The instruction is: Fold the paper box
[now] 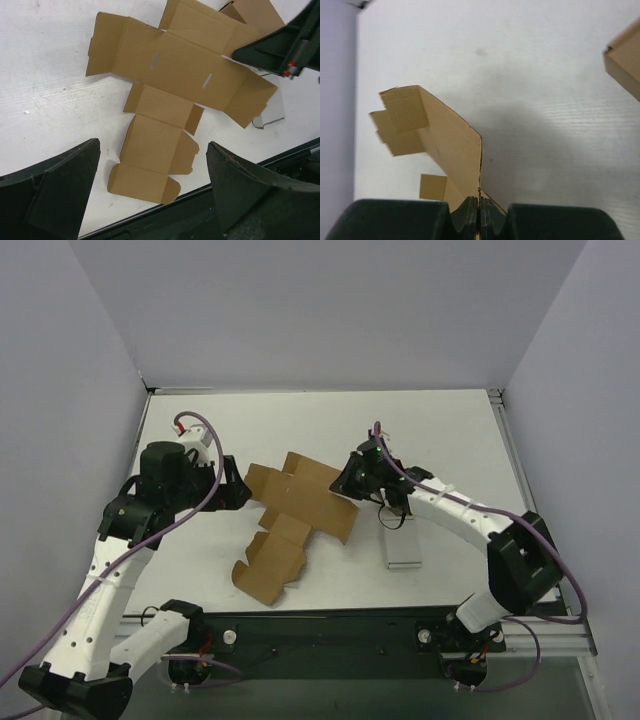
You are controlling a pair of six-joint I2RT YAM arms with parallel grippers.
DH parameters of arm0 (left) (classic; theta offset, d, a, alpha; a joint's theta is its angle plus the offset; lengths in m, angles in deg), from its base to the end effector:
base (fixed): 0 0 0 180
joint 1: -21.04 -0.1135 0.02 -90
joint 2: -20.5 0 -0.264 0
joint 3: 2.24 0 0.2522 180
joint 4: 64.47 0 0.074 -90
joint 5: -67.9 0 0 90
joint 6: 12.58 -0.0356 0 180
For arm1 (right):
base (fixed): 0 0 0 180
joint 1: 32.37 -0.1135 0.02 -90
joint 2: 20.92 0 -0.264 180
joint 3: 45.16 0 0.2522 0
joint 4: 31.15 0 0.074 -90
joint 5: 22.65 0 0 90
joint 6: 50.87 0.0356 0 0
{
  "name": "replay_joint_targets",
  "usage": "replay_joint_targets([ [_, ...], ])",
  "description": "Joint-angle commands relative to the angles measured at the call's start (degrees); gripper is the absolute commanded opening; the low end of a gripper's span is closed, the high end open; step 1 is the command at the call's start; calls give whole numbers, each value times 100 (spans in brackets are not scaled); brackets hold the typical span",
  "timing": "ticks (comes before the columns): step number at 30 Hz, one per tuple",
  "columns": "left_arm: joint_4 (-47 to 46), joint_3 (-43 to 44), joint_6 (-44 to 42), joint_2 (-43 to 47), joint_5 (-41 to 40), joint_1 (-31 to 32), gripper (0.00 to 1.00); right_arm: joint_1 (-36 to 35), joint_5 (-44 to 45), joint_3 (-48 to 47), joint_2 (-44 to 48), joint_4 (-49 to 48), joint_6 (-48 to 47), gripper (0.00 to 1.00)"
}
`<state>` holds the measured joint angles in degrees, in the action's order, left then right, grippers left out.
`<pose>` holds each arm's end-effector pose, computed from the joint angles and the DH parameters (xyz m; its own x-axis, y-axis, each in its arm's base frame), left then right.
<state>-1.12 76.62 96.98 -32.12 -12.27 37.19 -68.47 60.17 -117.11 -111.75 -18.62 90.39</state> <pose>0.1644 -0.0539 0.3690 -0.6816 -0.1460 -0.7170 0.1875 0.9123 -0.3641 0.2848 0.2132 0.2389 -0.7867 0.3841 -0.4833 -0.0913 0.7018 0.7065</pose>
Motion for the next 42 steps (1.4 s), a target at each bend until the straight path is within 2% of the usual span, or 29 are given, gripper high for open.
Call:
replay_joint_targets([
  [1, -625, 29, -294, -160, 222, -207, 97, 137, -775, 1, 1012, -395, -793, 0],
  [5, -853, 29, -425, -257, 695, -726, 97, 392, -1382, 106, 1488, -456, -908, 0],
  [13, -1257, -147, -628, -222, 898, -797, 97, 806, -2822, -201, 1691, -501, -1189, 0],
  [31, -1855, -419, -417, -380, 1162, -955, 97, 1008, -3852, -763, 1876, -79, -1400, 0],
  [34, -2040, -507, -373, -415, 1320, -955, 91, 1008, -3940, -807, 1876, -17, -1453, 0],
  [39, -2110, -639, -347, -337, 1531, -955, 72, 1008, -3949, -860, 1858, 79, -1523, 0],
  [42, -2207, -770, -320, -266, 1707, -955, 66, 1008, -3958, -887, 1849, 88, -1549, 0],
])
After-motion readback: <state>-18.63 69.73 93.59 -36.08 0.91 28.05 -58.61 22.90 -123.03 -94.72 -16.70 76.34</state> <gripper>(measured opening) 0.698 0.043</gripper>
